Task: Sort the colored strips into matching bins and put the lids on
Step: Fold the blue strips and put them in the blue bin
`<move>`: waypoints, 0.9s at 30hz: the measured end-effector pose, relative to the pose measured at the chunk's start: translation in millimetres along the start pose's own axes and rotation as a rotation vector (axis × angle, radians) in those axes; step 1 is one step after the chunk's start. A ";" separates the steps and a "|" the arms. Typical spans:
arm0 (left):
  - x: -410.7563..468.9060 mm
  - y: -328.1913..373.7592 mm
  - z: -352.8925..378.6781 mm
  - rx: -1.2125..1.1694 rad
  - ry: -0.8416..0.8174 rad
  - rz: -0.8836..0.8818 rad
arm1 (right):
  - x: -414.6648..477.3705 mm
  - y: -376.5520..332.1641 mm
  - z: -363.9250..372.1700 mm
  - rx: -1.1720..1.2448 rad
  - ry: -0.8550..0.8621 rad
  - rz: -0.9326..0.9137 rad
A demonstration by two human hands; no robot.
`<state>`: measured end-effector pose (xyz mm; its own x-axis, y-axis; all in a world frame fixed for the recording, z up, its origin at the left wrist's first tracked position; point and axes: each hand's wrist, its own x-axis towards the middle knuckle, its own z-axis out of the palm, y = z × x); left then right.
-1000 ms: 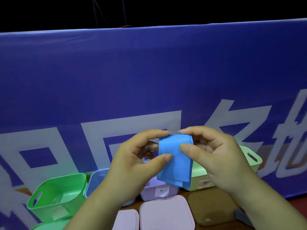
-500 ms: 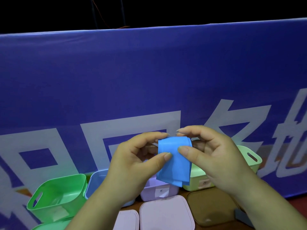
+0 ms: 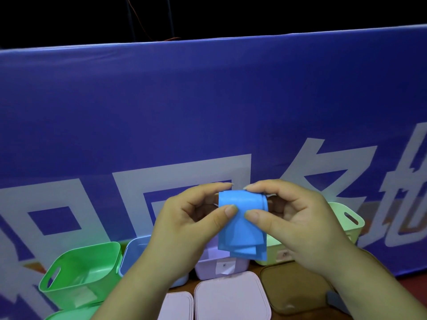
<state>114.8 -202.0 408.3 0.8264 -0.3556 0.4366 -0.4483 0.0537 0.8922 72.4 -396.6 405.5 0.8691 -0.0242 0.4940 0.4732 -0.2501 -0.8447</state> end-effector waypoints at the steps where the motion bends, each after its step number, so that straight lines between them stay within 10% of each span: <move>1: -0.2 -0.8 -1.1 0.021 -0.011 0.001 | 0.2 0.0 -0.1 0.005 -0.001 0.005; 27: -1.2 -7.4 0.2 0.063 0.006 0.068 | 1.4 -1.6 -2.4 0.055 0.017 0.061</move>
<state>117.1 -202.1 401.2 0.7953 -0.3478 0.4966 -0.5237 0.0185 0.8517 72.5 -398.5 408.0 0.8941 -0.0539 0.4447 0.4274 -0.1942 -0.8829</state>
